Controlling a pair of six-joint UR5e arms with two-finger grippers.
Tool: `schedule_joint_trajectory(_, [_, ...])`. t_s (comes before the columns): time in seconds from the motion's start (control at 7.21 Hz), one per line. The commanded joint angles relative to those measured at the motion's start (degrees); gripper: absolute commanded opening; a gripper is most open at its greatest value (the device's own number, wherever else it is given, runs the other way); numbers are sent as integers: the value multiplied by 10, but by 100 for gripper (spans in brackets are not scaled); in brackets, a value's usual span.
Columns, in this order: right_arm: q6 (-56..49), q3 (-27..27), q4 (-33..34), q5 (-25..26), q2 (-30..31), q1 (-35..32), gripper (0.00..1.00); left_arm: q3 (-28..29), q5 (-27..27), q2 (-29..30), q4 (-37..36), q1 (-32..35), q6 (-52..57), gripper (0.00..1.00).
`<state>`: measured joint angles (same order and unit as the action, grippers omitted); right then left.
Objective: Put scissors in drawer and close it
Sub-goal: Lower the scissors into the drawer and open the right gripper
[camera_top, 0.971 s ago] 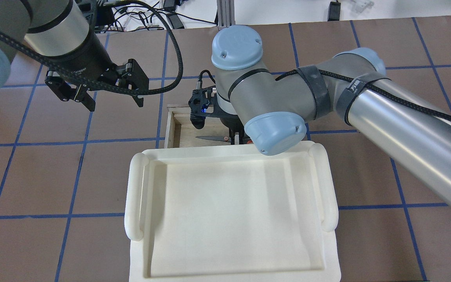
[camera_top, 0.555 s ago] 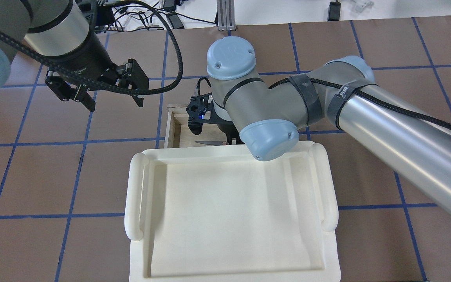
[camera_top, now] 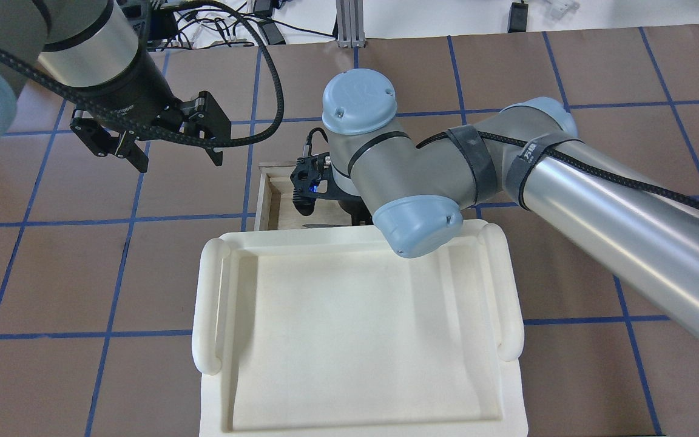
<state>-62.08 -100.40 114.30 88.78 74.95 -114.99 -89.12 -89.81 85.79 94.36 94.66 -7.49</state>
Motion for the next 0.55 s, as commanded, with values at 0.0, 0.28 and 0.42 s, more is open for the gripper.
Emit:
schedule_joint_trajectory(0.0, [25, 0, 1, -3, -5, 0, 100, 1, -2, 3, -1, 0, 1, 100])
schedule_joint_trajectory(0.28, [27, 25, -2, -2, 2, 5, 100, 2, -1, 0, -1, 0, 4, 100])
schedule_joint_trajectory(0.42, [23, 53, -11, -1, 2, 9, 100, 1, -1, 0, -1, 0, 2, 100])
